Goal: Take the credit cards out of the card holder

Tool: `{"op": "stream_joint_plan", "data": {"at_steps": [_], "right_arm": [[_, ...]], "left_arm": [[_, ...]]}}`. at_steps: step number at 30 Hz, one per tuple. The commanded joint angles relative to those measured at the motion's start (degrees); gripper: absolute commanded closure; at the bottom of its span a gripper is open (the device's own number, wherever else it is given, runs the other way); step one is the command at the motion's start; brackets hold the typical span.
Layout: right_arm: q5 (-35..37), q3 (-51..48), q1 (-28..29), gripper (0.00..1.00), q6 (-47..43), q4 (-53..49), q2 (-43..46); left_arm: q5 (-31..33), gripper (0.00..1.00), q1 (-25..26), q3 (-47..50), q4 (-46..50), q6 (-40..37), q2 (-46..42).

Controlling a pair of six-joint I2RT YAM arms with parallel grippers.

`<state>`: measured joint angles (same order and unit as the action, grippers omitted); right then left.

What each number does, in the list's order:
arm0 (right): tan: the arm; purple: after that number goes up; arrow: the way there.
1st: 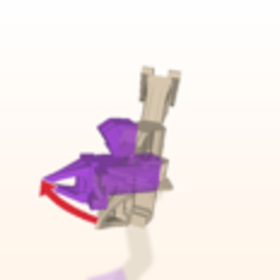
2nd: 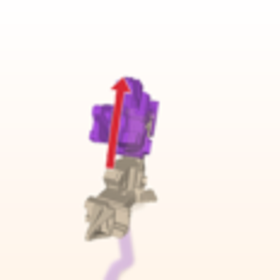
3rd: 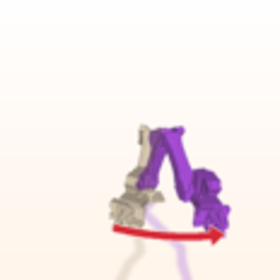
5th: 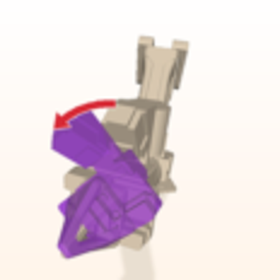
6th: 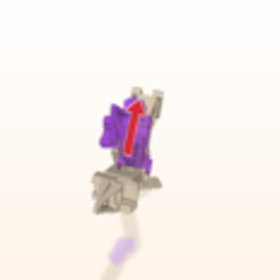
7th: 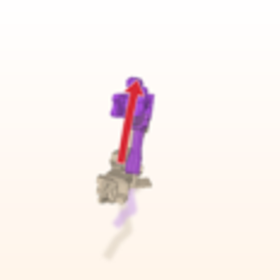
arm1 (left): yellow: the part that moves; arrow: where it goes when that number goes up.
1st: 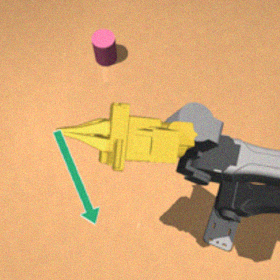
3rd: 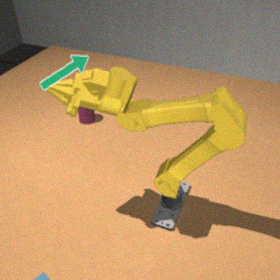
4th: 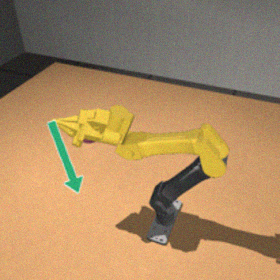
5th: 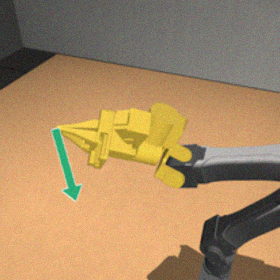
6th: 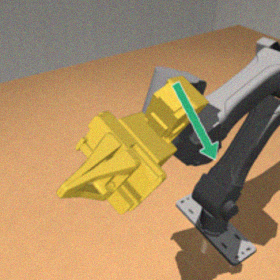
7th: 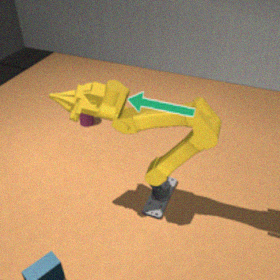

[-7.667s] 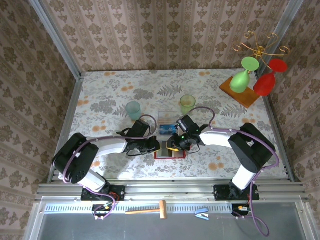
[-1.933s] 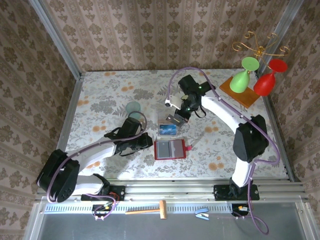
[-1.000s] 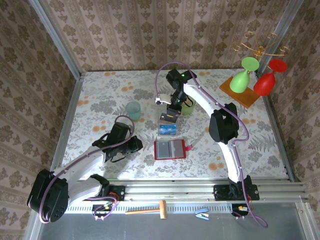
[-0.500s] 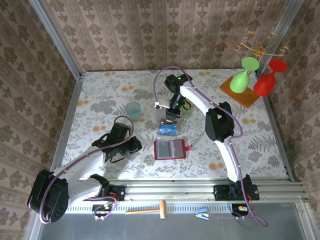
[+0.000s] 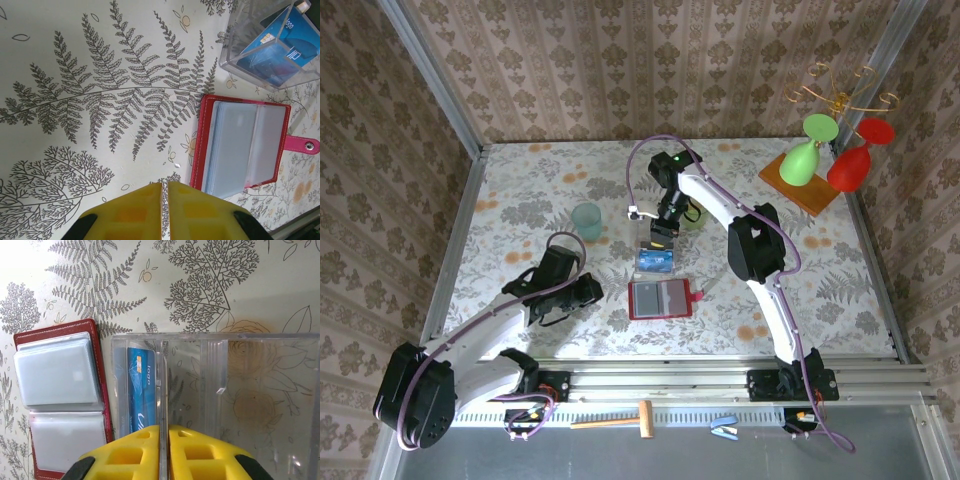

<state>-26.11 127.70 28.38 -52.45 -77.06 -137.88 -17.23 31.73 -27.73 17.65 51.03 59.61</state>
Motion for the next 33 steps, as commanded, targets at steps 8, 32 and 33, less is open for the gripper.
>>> {"op": "stream_joint_plan", "data": {"at_steps": [8,32,33], "right_arm": [[2.7,2.3,0.4,0.74,2.5,0.8,4.4],[5.7,-43.5,3.3,0.71,35.3,39.7,36.9],[5.8,-45.1,3.7,0.71,36.6,40.4,38.0]], "left_arm": [[0.3,0.88,-0.5,-2.0,1.0,0.0,0.0],[-4.6,0.88,3.0,-6.7,-8.8,-1.6,13.0],[-4.8,0.88,3.4,-6.7,-9.4,-1.5,13.7]]}}
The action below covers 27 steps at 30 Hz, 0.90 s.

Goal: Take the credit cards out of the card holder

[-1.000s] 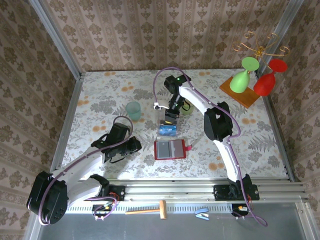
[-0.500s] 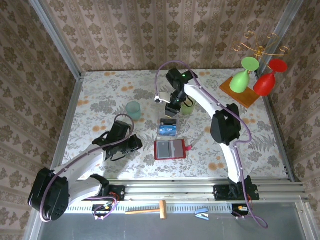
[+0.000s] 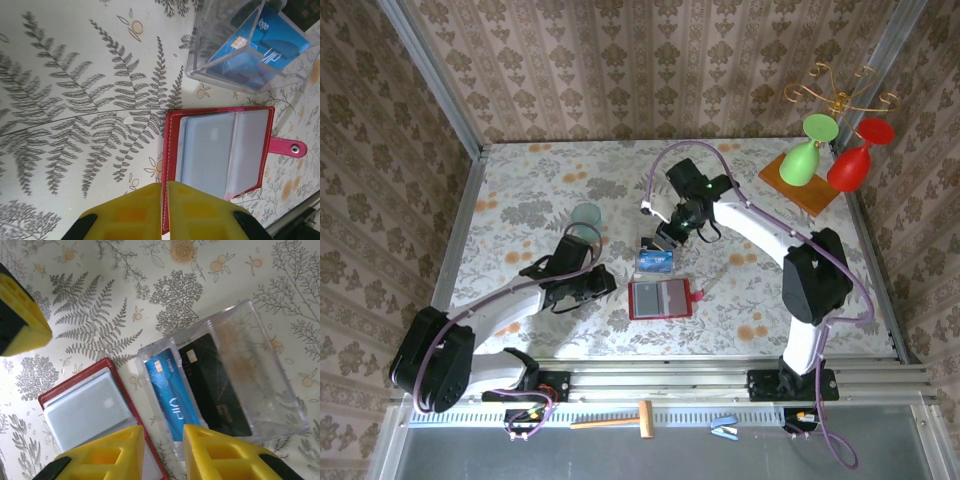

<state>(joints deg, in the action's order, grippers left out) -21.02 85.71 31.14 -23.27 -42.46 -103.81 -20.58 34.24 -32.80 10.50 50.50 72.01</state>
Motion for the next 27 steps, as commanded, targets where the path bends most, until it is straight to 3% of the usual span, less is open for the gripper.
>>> {"op": "stream_joint_plan", "data": {"at_steps": [1,18,27], "right_arm": [[1.2,-4.2,1.3,0.71,8.7,6.5,4.7],[9.9,-21.0,9.3,0.72,41.9,22.6,12.0],[11.8,-29.1,10.6,0.74,53.4,26.8,14.4]], "left_arm": [[-1.6,0.88,1.2,-1.8,-2.7,-0.9,1.8],[-3.4,0.90,5.3,-2.5,-9.0,0.2,9.4],[-3.0,0.90,5.8,-1.1,-9.8,0.9,9.1]]}}
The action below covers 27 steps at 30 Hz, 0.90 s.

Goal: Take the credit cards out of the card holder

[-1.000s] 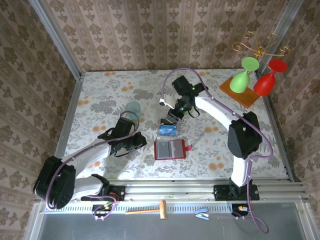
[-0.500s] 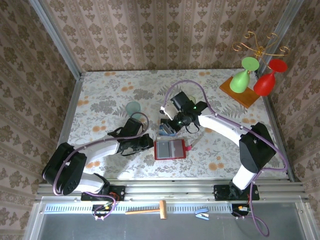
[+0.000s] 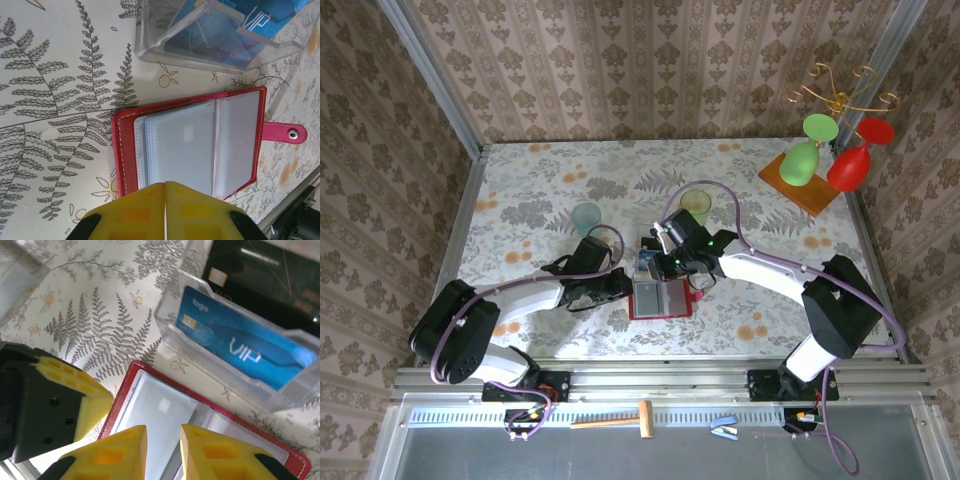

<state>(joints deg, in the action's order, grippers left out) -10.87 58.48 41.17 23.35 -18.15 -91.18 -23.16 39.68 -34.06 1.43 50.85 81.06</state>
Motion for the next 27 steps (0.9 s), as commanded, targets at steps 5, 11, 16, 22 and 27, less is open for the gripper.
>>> {"op": "stream_joint_plan", "data": {"at_steps": [5,11,16,22,27], "right_arm": [[0.3,-5.5,0.8,0.77,12.7,4.0,1.9],[-3.2,-7.7,0.9,0.77,17.6,5.0,1.0],[-4.9,-8.4,1.1,0.75,18.6,6.3,0.0],[-7.8,-8.4,1.2,0.72,22.0,9.0,-1.5],[-8.5,-8.7,1.5,0.70,23.7,10.3,-2.2]], "left_arm": [[0.0,0.91,0.6,0.8,0.2,0.6,0.5],[0.7,0.92,1.0,1.5,0.2,0.7,1.0],[0.7,0.92,1.2,1.8,0.2,0.7,1.9],[1.0,0.92,1.2,2.1,0.0,0.7,2.8],[1.1,0.92,1.3,2.5,0.2,0.8,2.9]]}}
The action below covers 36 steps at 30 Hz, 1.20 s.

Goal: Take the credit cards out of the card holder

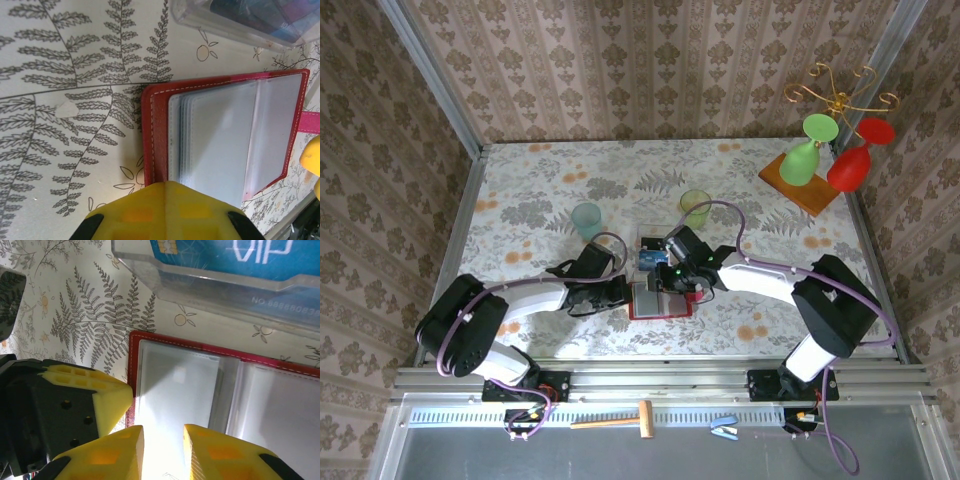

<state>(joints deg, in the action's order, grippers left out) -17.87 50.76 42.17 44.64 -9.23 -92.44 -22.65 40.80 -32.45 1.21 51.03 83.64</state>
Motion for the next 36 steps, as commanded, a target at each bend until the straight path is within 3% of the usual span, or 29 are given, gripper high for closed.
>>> {"op": "stream_joint_plan", "data": {"at_steps": [1,24,36], "right_arm": [[-1.5,-1.0,0.4,0.70,2.5,1.3,-1.0],[-5.4,-0.1,1.4,0.62,4.9,2.4,-4.6],[-3.6,1.2,2.2,0.61,4.8,0.1,-5.7]], "left_arm": [[0.7,0.92,0.2,1.0,0.5,0.7,0.3],[1.3,0.92,0.2,1.5,1.1,-0.2,0.2],[1.6,0.92,0.2,1.6,1.1,-0.8,0.5]]}}
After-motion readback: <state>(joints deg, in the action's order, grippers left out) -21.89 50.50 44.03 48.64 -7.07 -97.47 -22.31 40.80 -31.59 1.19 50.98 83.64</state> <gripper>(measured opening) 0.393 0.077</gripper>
